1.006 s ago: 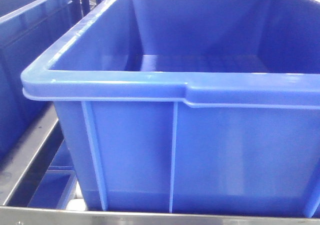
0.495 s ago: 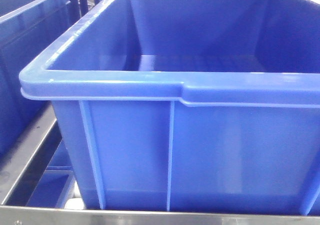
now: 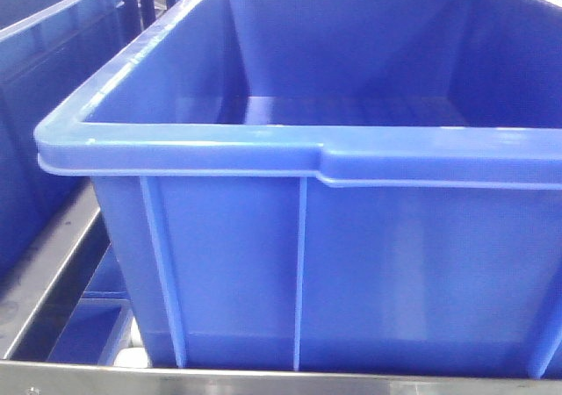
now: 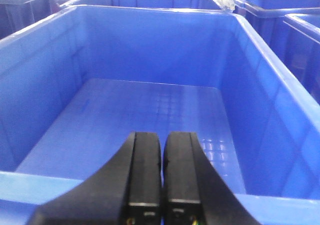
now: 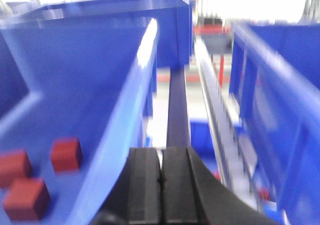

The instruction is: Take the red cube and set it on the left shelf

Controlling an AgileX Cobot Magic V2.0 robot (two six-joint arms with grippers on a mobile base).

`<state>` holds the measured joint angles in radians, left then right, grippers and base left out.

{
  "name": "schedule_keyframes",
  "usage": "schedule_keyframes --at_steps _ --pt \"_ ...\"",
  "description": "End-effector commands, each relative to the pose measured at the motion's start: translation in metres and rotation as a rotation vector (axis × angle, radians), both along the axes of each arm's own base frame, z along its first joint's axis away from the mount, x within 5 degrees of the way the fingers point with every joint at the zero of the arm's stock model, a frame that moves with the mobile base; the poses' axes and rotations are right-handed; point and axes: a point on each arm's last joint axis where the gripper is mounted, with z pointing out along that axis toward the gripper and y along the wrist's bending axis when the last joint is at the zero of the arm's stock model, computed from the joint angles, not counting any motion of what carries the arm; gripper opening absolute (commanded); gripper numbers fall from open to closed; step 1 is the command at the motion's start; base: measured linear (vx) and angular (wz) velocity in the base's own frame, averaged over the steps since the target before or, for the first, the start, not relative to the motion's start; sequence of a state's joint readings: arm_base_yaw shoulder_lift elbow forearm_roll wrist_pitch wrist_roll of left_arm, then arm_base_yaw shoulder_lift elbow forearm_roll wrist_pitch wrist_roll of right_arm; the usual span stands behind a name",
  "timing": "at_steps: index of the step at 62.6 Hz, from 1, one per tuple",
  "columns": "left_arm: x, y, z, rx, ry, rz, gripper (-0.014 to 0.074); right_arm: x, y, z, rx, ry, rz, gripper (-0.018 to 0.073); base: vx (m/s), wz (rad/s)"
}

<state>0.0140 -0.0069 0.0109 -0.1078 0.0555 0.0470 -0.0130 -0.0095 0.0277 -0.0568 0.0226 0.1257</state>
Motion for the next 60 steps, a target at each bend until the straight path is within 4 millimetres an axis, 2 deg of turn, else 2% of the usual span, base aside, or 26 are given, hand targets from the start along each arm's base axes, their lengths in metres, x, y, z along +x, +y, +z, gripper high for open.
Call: schedule_keyframes --at_steps 1,60 --pt "-0.0004 0.0009 0.0000 -0.013 -0.070 0.010 0.0102 -0.0037 -0.0004 0.0158 -0.006 -0.120 -0.012 0.0057 0.07 -0.43" --pt "-0.0004 0.0009 0.0000 -0.013 -0.070 0.010 0.0102 -0.0038 -0.0005 0.0165 -0.005 -0.128 -0.014 0.0057 0.00 -0.01"
